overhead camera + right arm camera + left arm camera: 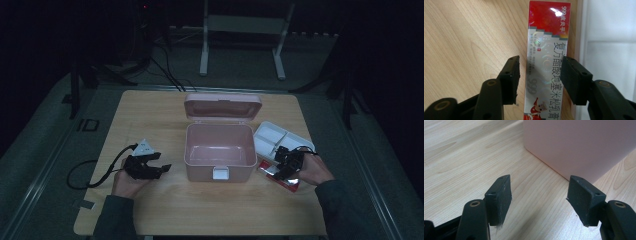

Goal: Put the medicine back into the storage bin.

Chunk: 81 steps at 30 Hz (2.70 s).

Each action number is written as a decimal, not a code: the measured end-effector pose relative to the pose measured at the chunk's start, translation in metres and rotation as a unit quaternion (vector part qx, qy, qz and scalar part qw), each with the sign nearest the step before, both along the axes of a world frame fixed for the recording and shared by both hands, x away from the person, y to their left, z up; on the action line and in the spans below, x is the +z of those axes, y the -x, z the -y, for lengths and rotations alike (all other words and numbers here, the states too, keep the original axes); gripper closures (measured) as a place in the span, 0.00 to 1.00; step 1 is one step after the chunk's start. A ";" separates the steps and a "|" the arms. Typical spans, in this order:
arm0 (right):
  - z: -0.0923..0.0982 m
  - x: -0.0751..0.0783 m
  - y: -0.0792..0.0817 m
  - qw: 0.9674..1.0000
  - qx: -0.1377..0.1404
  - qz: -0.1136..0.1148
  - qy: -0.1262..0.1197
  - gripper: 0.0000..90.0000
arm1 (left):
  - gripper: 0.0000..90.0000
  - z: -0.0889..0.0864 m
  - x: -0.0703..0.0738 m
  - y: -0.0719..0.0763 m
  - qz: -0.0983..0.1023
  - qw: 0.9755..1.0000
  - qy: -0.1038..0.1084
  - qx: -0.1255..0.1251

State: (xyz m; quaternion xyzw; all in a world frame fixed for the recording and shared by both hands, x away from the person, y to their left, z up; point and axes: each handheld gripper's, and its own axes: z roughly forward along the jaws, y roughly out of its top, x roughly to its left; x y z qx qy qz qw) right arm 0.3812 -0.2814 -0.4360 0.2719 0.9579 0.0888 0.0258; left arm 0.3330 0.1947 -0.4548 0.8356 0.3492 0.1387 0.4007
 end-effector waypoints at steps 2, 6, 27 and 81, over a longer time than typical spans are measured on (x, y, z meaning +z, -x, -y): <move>0.000 0.000 0.000 1.000 0.000 0.001 0.002 0.53 | 0.40 0.000 0.000 0.000 0.000 1.000 0.001 0.000; 0.000 0.000 -0.002 1.000 -0.008 -0.004 0.006 0.53 | 0.40 -0.001 0.001 0.000 0.002 1.000 0.002 0.001; -0.004 -0.010 -0.006 0.999 0.000 -0.021 0.042 0.55 | 0.39 -0.001 0.000 0.000 0.002 1.000 0.003 0.001; -0.040 0.142 0.007 0.987 0.146 0.046 0.051 0.57 | 0.39 0.001 -0.001 0.000 0.000 1.000 0.002 -0.001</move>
